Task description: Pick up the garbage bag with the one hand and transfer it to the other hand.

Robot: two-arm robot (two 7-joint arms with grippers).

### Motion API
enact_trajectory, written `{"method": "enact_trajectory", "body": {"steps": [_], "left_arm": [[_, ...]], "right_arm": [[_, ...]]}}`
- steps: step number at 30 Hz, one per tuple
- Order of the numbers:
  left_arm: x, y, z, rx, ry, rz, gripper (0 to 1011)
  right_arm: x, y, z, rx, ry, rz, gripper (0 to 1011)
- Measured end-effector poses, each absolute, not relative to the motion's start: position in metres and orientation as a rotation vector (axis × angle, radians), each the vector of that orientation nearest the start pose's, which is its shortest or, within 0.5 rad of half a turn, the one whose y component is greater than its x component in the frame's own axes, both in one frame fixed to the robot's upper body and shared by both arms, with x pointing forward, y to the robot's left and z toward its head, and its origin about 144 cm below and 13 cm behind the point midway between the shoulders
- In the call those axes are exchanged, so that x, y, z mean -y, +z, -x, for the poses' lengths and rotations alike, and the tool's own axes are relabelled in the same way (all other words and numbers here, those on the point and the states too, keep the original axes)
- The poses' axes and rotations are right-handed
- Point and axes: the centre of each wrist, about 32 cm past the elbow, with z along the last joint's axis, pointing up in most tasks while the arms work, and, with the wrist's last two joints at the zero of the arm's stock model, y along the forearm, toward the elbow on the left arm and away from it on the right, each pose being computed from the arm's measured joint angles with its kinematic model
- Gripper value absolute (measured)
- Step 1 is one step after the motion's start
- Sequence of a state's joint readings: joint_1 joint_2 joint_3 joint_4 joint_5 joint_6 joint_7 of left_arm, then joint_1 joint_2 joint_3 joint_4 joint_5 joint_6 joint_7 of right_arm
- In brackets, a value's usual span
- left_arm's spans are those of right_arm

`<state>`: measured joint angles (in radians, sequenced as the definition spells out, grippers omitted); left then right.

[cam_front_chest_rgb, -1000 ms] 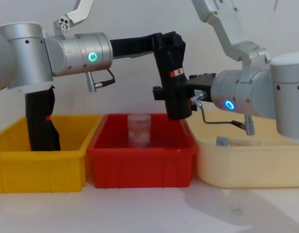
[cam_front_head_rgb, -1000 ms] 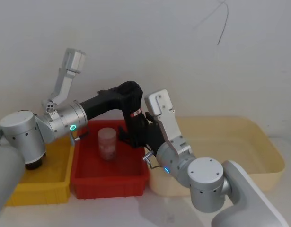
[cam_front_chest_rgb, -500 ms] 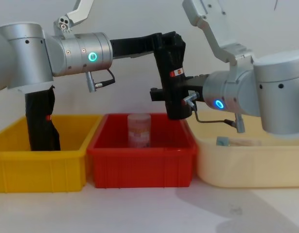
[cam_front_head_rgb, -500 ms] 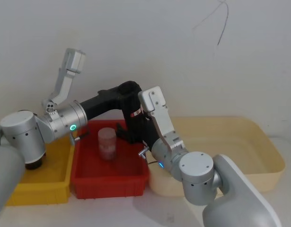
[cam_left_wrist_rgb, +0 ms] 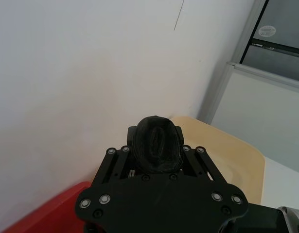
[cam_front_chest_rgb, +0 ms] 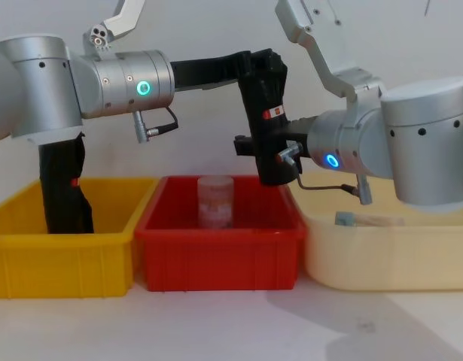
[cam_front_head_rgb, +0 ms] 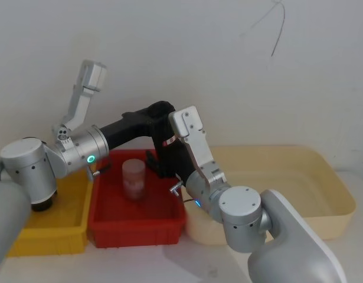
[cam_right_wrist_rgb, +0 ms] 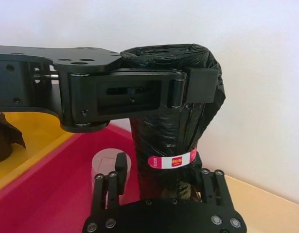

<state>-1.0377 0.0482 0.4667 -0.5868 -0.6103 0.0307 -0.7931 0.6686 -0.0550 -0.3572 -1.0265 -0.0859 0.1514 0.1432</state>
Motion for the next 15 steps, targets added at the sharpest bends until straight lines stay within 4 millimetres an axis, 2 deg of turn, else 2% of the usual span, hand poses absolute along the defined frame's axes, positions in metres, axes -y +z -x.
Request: {"method": "enact_trajectory", "body": {"steps": [9, 15], "left_arm": [[-0.1740, 1.2921, -0.6973, -0.120, 0.563, 0.152, 382], [-0.1739, 1.2920, -0.6973, -0.121, 0.563, 0.152, 382]], "right_arm": [[0.1037, 1.2428, -0.6196, 0.181, -1.120, 0.215, 538], [0.1034, 1.2429, -0.6202, 0.181, -1.121, 0.216, 536]]}}
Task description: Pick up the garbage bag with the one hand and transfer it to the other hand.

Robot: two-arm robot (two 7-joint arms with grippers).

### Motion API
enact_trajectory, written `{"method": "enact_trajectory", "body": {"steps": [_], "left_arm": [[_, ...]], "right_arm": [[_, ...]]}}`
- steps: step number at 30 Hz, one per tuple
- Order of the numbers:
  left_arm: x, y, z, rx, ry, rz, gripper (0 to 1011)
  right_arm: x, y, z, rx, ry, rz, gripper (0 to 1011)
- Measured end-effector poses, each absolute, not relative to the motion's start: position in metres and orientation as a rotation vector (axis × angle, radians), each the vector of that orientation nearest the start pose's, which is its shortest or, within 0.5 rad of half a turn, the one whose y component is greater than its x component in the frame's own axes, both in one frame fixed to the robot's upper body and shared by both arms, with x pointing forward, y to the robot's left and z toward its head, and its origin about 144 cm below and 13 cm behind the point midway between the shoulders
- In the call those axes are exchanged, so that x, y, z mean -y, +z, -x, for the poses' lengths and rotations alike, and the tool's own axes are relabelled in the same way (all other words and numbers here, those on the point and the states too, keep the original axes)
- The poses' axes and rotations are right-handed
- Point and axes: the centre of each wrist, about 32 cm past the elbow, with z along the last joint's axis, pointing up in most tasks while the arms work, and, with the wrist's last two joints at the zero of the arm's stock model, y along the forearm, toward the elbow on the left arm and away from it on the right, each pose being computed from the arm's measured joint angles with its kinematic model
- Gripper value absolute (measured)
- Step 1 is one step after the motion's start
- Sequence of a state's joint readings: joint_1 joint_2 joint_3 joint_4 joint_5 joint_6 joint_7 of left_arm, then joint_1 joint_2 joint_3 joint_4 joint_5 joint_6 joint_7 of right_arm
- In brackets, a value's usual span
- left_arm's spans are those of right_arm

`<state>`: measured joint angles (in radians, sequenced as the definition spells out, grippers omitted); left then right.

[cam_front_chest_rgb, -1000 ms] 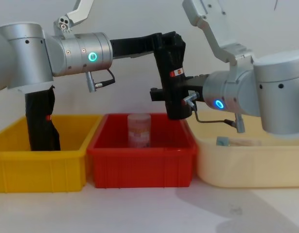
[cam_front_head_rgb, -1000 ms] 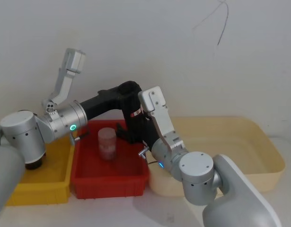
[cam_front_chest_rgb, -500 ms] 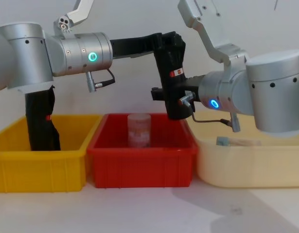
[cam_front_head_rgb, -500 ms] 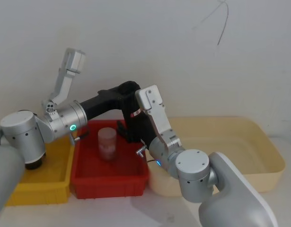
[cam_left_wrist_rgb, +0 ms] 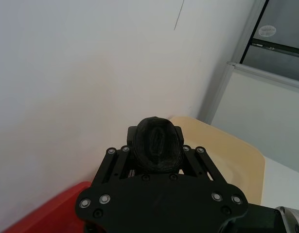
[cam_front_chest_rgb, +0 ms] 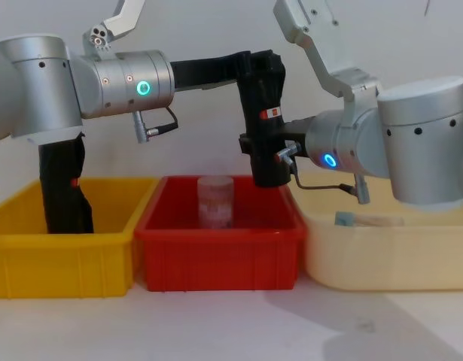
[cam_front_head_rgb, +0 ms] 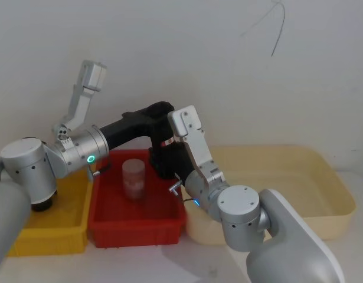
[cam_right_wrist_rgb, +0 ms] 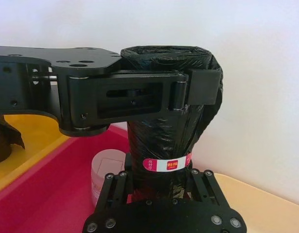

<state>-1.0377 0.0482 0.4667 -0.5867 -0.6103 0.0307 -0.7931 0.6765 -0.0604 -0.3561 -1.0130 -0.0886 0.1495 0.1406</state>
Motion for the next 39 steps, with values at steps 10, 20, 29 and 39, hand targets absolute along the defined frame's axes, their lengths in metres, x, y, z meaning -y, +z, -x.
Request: {"method": "enact_trajectory", "body": {"steps": [10, 20, 29, 39], "left_arm": [[-0.1739, 1.2921, -0.6973, -0.120, 0.563, 0.152, 382], [-0.1739, 1.2921, -0.6973, -0.120, 0.563, 0.152, 578], [-0.1739, 1.2921, -0.6973, -0.121, 0.563, 0.152, 846], [-0.1739, 1.2921, -0.6973, -0.120, 0.563, 0.152, 1001]], "right_arm": [[0.1030, 1.2430, -0.6206, 0.181, -1.122, 0.217, 536], [0.1026, 1.2430, -0.6207, 0.181, -1.121, 0.217, 535], [0.1033, 1.2437, -0.6208, 0.180, -1.129, 0.209, 535], [0.1118, 1.2524, -0.6202, 0.182, -1.208, 0.143, 535]]}}
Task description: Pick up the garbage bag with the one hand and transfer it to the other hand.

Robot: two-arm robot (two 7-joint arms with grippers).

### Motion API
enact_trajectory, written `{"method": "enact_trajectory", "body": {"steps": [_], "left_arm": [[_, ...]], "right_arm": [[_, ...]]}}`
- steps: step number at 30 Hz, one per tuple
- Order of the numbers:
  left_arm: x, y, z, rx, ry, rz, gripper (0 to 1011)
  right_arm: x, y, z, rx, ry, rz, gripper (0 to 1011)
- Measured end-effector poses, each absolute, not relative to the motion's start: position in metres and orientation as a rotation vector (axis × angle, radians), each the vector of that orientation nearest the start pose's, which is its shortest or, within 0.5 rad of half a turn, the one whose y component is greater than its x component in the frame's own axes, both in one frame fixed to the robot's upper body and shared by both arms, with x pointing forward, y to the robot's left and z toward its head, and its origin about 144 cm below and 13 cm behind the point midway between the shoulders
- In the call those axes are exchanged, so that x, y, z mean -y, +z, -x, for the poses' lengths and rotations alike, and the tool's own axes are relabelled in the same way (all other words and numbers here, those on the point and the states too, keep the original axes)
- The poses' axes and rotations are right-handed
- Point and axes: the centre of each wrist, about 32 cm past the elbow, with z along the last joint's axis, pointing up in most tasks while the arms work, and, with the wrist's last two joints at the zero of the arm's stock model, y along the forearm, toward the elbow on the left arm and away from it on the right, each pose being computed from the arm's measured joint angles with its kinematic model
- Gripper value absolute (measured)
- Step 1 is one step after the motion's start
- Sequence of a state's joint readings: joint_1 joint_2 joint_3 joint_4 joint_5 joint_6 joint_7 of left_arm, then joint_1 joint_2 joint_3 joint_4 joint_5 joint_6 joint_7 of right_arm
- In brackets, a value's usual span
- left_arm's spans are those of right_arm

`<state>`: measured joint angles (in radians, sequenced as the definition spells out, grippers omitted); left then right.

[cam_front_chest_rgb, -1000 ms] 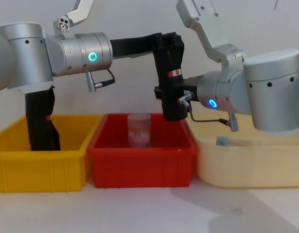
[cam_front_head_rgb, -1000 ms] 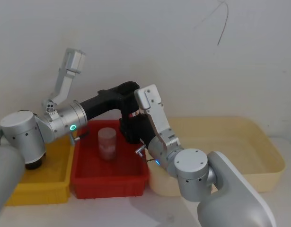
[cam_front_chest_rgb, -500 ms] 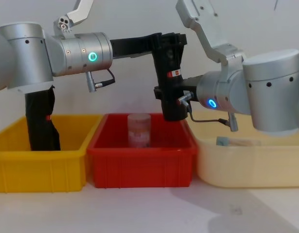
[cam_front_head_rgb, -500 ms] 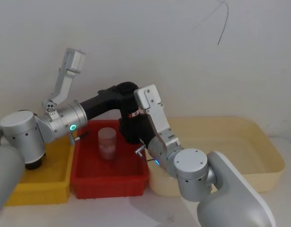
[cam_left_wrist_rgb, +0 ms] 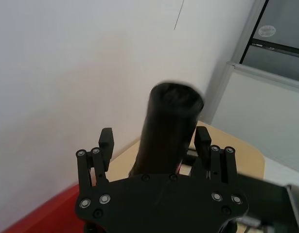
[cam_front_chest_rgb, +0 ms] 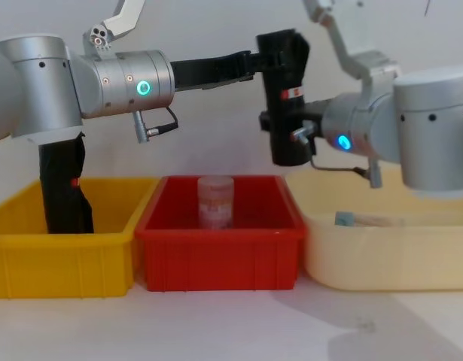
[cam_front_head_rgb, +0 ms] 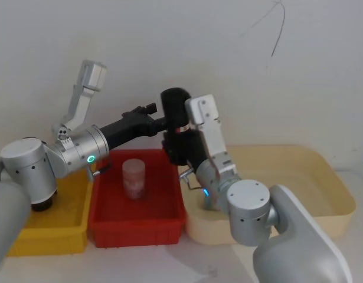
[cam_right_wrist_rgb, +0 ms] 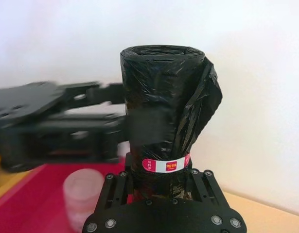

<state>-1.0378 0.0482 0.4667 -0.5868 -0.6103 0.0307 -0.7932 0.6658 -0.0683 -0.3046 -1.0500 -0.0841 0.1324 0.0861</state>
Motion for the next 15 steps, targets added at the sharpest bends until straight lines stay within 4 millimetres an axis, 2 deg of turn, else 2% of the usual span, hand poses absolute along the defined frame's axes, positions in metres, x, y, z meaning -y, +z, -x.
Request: {"method": "enact_trajectory", "body": {"steps": [7, 15], "left_arm": [[-0.174, 1.292, -0.697, -0.120, 0.563, 0.152, 1001], [-0.174, 1.292, -0.697, -0.120, 0.563, 0.152, 1001]], "right_arm": [[0.132, 1.262, -0.621, 0.177, -1.302, 0.091, 533], [0.154, 1.263, -0.616, 0.155, -1.376, 0.093, 535]]}}
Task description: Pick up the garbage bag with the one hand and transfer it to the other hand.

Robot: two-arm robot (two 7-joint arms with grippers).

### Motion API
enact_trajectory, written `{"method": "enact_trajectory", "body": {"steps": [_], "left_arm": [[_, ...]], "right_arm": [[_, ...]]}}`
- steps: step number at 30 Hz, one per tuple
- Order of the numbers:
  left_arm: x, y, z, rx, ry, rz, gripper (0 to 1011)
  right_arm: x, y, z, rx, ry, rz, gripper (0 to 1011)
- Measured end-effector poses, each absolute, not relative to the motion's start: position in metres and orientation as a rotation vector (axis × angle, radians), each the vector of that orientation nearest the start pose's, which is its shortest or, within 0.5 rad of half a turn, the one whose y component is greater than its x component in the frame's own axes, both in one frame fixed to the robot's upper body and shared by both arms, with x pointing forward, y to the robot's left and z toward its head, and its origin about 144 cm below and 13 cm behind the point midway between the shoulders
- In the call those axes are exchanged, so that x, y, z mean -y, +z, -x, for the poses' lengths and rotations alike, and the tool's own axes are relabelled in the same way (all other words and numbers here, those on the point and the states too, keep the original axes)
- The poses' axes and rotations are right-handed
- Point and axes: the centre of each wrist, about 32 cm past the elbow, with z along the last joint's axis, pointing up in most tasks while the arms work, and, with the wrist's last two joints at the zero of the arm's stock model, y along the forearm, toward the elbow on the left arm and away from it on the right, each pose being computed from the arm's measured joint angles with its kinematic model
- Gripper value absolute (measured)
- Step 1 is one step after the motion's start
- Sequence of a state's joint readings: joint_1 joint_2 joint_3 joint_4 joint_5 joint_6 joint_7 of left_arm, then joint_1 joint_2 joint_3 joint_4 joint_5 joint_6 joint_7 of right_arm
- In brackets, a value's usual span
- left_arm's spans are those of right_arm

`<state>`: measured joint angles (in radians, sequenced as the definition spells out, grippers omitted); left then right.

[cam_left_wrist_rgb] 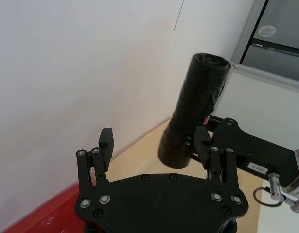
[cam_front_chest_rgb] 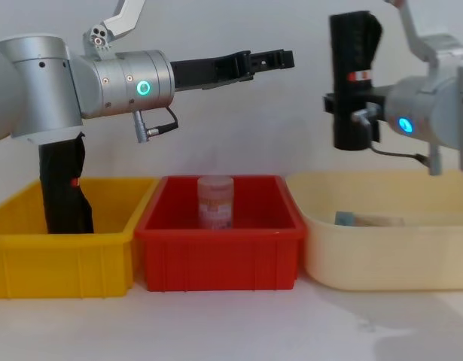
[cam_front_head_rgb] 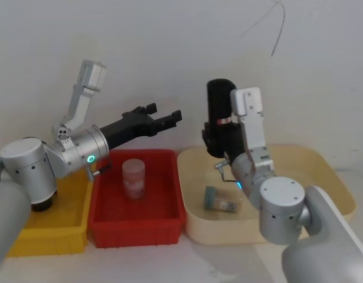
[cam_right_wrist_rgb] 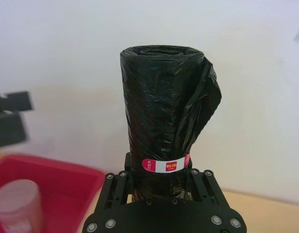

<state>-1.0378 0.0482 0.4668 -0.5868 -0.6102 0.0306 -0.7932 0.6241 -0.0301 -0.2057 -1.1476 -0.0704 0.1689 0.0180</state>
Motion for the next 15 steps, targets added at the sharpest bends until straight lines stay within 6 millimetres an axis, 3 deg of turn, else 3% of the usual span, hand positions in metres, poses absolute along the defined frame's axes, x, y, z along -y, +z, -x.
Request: {"method": "enact_trajectory", "body": {"steps": [11, 15], "left_arm": [[-0.174, 1.292, -0.697, -0.120, 0.563, 0.152, 1001], [-0.174, 1.292, -0.697, -0.120, 0.563, 0.152, 1001]], "right_arm": [[0.178, 1.256, -0.602, 0.141, -1.436, 0.113, 535], [0.184, 1.255, -0.598, 0.140, -1.450, 0.120, 619]]}}
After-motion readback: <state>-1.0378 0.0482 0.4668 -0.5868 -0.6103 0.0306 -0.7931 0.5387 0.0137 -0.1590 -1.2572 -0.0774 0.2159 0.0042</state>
